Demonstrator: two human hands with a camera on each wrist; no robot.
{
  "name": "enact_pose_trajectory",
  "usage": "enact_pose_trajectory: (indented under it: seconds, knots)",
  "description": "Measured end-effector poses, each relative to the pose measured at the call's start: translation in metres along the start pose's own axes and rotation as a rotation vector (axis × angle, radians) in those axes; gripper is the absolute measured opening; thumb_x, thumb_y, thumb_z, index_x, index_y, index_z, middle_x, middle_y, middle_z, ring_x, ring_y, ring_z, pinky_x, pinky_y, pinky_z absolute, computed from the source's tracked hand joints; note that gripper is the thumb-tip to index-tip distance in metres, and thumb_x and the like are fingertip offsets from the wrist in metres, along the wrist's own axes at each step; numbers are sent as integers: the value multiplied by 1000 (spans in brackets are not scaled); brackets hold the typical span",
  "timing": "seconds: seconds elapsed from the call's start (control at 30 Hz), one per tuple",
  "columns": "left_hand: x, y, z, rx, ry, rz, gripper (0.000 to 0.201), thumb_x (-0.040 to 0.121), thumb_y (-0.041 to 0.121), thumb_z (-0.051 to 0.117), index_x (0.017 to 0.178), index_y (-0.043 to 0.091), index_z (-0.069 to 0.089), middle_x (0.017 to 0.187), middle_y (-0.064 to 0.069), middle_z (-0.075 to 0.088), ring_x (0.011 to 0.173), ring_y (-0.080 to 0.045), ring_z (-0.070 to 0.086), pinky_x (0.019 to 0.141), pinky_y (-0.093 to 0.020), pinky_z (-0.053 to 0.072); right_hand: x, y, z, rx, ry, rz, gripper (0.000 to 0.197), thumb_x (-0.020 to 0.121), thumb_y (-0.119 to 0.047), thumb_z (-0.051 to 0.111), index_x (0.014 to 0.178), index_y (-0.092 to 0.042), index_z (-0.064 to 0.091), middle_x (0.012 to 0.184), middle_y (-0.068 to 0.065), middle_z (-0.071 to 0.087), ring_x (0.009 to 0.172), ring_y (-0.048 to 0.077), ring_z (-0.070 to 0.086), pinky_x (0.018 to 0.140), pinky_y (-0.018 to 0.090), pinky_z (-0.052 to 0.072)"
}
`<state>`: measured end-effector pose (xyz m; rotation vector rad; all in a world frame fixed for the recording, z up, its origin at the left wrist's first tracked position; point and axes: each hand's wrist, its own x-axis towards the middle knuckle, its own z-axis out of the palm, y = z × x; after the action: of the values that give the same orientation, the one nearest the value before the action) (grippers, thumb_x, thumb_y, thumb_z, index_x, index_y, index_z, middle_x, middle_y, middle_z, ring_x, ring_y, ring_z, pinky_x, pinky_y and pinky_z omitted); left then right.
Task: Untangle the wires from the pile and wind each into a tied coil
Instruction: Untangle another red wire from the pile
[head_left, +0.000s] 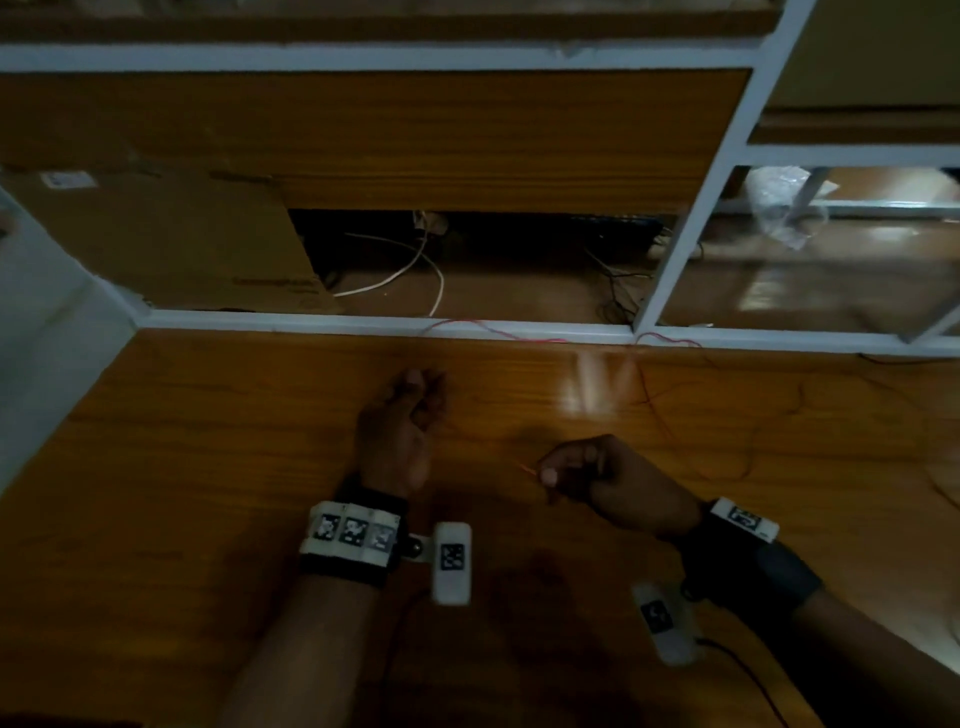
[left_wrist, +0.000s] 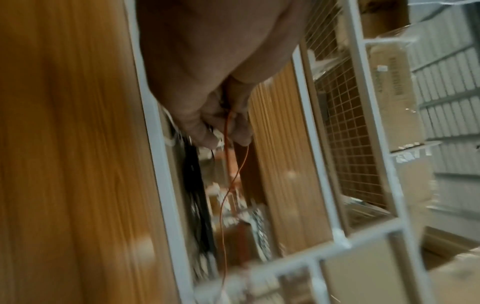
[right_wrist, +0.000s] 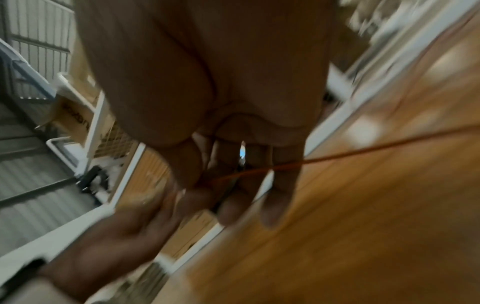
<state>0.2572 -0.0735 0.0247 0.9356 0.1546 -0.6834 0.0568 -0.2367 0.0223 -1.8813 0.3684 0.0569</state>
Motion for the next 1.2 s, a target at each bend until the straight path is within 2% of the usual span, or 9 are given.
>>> enact_pose_trajectory:
  seconds: [0.1,0.23,0.33,0.43,0.53,0.6,0.77,0.93,1.2]
  knots:
    - [15,18,-26,65,164,48,21,96,11,57,116,11,63,115,-10,72,100,-19,72,83,-32,58,-36,19,-31,-129,-38,95,21,102,-28,64,90,-15,76,76,12,70,54,19,50,58,29,41]
    - [6,3,-36,479,193,-20,30,93,12,63,123,9,60,115,-10,71,98,-21,72,81,-30,57,-74,36,-40,92,91,162,27,104,-9,55,88,-15,75,83,14,73,77,32,65,71,35,51]
    - [-18,-24,-29,943,312,172,70,87,28,73,148,25,37,145,-6,49,126,-26,53,88,-34,49,-89,37,-36,136,164,171,24,104,-15,59,87,-11,76,76,13,72,73,29,64,66,27,49]
    - [-71,-48,2,1258,-72,460,75,85,47,70,147,45,29,153,10,32,134,-13,39,100,-38,43,-101,32,-32,106,136,130,32,101,-31,63,79,-8,72,68,6,67,56,10,55,61,27,43]
    - [-123,-81,55,1286,-732,244,36,90,50,58,126,51,51,129,25,52,111,11,53,92,-15,46,-113,30,-33,155,89,52,29,100,-33,64,88,-10,76,71,5,66,62,15,58,64,32,47]
    - [-138,-101,76,1287,-880,318,20,95,41,60,114,40,64,106,31,63,98,11,60,82,-13,49,-124,25,-40,168,73,-6,28,100,-33,64,88,-11,77,71,5,66,62,16,57,62,32,45]
    - [-155,-114,101,1228,-569,443,10,86,36,73,87,28,77,86,11,74,81,-6,68,74,-34,56,-165,21,-75,293,90,-74,42,104,-28,56,78,0,71,66,7,67,56,14,57,60,29,45]
    - [-159,-115,114,1054,-243,502,5,87,31,72,83,29,72,76,19,71,75,4,64,67,-13,48,-204,52,-94,390,-5,-69,34,99,-32,64,84,-4,76,77,19,68,78,39,67,84,54,58]
    - [-161,-148,127,902,-108,537,13,92,14,67,85,23,73,80,17,73,80,3,65,72,-12,49,-229,55,-93,1073,-185,-30,33,97,-38,64,82,-9,63,78,15,67,90,37,73,80,49,60]
